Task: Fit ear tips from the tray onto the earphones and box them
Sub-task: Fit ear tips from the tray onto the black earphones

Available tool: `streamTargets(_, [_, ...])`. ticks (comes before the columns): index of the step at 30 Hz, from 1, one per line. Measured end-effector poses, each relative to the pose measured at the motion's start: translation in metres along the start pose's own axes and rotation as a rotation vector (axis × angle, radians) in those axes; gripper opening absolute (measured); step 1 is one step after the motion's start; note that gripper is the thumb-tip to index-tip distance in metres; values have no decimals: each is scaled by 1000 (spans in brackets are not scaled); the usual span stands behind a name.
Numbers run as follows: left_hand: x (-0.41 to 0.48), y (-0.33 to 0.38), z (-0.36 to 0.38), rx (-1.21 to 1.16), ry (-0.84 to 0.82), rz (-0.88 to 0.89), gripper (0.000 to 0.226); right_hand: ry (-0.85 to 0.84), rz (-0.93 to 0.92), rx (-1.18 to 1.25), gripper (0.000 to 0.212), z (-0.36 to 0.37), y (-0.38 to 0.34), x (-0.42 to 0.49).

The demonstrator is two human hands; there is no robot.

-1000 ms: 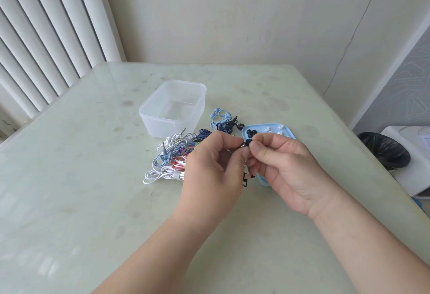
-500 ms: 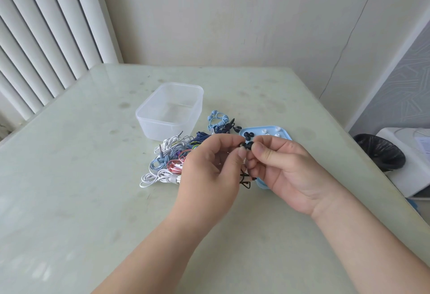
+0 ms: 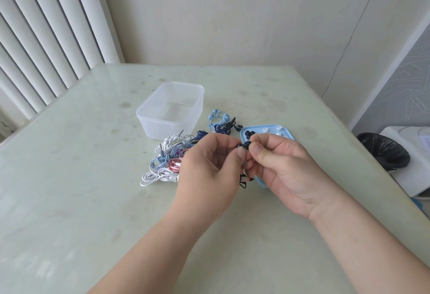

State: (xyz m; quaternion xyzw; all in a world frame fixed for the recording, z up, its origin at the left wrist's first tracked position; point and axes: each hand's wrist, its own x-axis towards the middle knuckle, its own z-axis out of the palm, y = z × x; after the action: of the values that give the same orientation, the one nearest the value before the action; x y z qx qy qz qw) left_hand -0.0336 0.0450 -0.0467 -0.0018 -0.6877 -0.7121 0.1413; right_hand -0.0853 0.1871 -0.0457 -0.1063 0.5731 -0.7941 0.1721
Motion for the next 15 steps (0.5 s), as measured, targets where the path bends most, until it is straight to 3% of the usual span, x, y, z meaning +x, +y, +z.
streamTargets(15, [-2,0,2,172,80,65,10,-23,-17,-29,8,3,2,-1])
